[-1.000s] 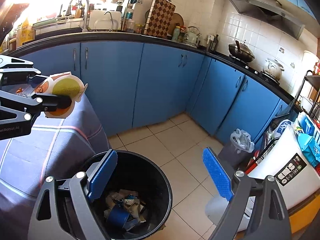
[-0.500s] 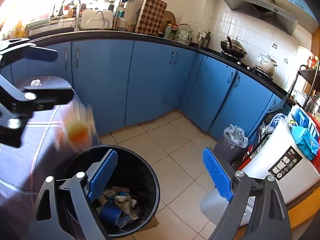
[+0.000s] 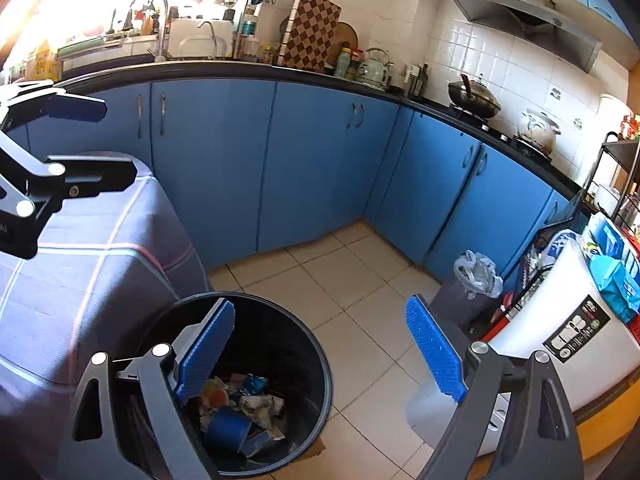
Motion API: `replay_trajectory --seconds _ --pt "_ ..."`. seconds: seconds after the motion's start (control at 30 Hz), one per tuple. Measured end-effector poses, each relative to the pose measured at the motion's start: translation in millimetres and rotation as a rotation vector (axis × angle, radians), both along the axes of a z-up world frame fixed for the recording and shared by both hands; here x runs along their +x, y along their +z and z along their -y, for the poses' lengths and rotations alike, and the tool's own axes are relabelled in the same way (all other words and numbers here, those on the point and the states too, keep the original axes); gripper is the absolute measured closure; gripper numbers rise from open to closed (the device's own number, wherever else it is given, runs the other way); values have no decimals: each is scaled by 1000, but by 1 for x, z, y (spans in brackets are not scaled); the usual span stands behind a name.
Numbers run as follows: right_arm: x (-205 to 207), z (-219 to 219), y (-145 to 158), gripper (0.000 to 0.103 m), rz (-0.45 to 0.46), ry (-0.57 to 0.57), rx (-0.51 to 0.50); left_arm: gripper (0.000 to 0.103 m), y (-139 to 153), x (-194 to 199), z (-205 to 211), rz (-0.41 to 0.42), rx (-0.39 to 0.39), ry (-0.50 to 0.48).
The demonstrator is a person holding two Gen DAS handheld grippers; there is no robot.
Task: Collect trash
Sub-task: 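Open the left tool over the bin to drop the orange-white cup, then move both tools back to the table and grasp the white bottle cap with the left tool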
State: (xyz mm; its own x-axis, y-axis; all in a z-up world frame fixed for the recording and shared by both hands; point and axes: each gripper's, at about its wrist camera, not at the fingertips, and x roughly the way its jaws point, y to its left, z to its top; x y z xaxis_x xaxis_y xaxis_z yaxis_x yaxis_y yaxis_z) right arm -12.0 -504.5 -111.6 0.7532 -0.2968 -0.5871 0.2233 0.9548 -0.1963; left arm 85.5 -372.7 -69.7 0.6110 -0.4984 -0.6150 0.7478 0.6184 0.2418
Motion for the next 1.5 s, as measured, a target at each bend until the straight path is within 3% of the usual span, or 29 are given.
replay_trajectory --seconds 0.33,0.57,0.73,0.87,1.07,1.2,1.33,1.5 --pt "30 -50 3 18 -7 129 0 3 -5 25 -77 -56 -28 80" --pt "65 -102 8 18 -24 247 -8 3 -19 52 -154 -64 -3 239" --pt "94 -145 8 18 -40 330 -22 4 -44 77 -219 -93 29 413" --pt "116 -180 10 18 -45 386 -35 4 -63 86 -255 -123 53 478" --pt "145 -222 12 18 -47 440 -39 14 -82 97 -280 -171 69 490" --pt "158 -247 8 18 -67 469 -42 26 -92 113 -293 -262 40 478" --pt "169 -266 5 18 -85 493 -57 30 -102 126 -305 -309 16 492" --pt "182 -285 4 18 -93 509 -55 48 -108 135 -314 -345 -2 489"
